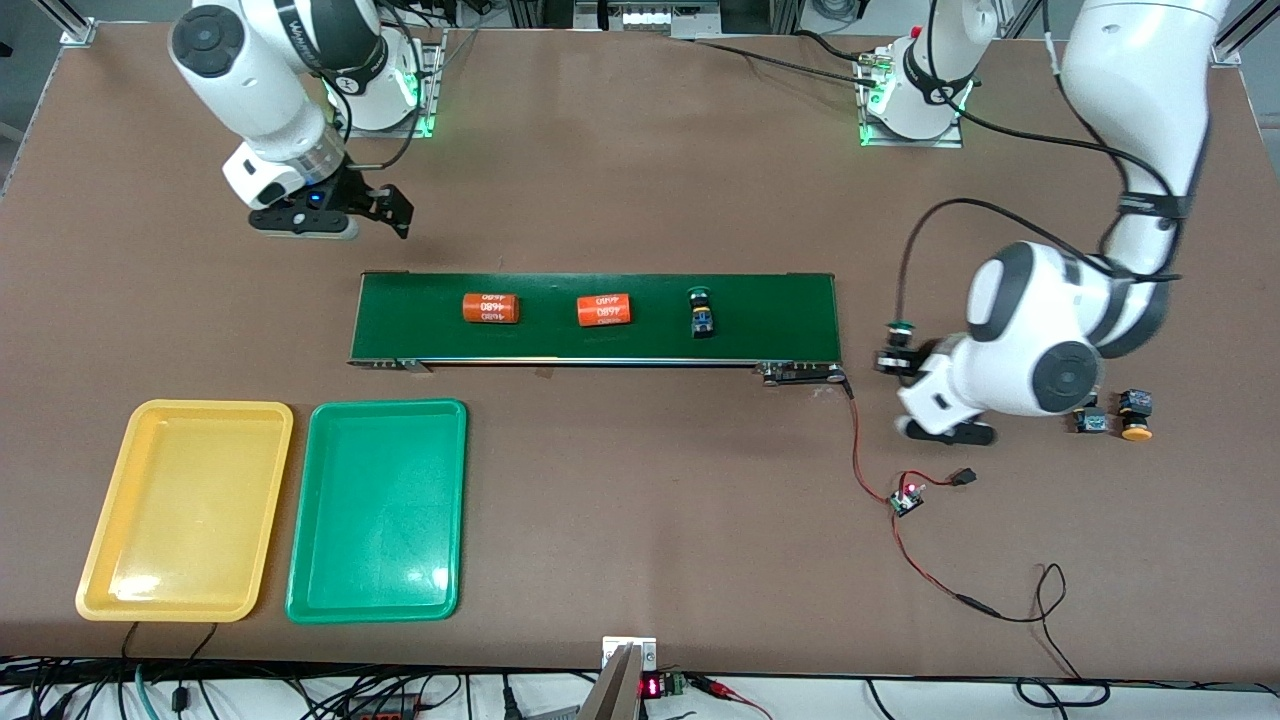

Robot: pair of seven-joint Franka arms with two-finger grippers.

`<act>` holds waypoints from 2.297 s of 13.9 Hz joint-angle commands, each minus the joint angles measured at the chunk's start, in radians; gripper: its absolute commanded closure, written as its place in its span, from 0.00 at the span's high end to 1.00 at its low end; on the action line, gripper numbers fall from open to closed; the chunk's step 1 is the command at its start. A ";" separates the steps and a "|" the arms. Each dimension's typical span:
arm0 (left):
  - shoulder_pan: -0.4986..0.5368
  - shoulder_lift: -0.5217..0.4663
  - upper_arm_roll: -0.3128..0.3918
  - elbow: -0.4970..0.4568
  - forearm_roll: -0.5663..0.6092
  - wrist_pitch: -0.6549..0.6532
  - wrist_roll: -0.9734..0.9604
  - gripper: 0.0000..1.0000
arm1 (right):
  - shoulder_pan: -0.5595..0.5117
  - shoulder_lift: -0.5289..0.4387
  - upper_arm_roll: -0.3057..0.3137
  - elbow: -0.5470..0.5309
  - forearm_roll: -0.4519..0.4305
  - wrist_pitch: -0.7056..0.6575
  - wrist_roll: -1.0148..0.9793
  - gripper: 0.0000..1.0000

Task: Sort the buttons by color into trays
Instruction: 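Place the button on the belt while the right gripper moves toward the belt, then grasp a yellow-capped button with the left gripper while the right gripper descends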

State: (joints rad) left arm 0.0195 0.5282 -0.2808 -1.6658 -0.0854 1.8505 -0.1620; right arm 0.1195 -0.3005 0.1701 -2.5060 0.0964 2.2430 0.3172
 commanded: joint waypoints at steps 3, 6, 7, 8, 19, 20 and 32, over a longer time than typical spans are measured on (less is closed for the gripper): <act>-0.024 0.035 -0.115 -0.011 -0.048 0.070 -0.083 0.19 | -0.099 0.003 -0.012 0.107 -0.003 -0.140 -0.024 1.00; -0.072 0.062 -0.159 -0.095 -0.039 0.244 -0.186 0.19 | -0.170 -0.002 -0.015 0.122 -0.004 -0.166 -0.174 1.00; -0.072 0.062 -0.164 -0.123 -0.039 0.284 -0.188 0.21 | -0.191 -0.002 -0.015 0.137 -0.006 -0.177 -0.203 1.00; -0.072 0.062 -0.164 -0.127 -0.039 0.285 -0.188 0.32 | -0.198 -0.002 -0.017 0.148 -0.006 -0.203 -0.217 1.00; 0.031 -0.106 -0.124 -0.069 -0.031 0.076 -0.185 1.00 | -0.179 0.012 0.069 0.220 0.012 -0.266 -0.145 1.00; 0.031 -0.111 -0.089 -0.054 -0.027 0.049 -0.185 1.00 | -0.181 0.014 0.072 0.222 0.011 -0.263 -0.123 1.00; 0.181 0.078 0.219 -0.048 0.454 0.409 0.157 1.00 | -0.109 0.115 0.144 0.243 0.014 -0.132 0.017 1.00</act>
State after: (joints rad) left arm 0.1570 0.5641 -0.0691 -1.7293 0.3509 2.1870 -0.1053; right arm -0.0062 -0.2225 0.3145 -2.2849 0.1025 2.0862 0.3168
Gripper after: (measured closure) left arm 0.000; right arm 0.000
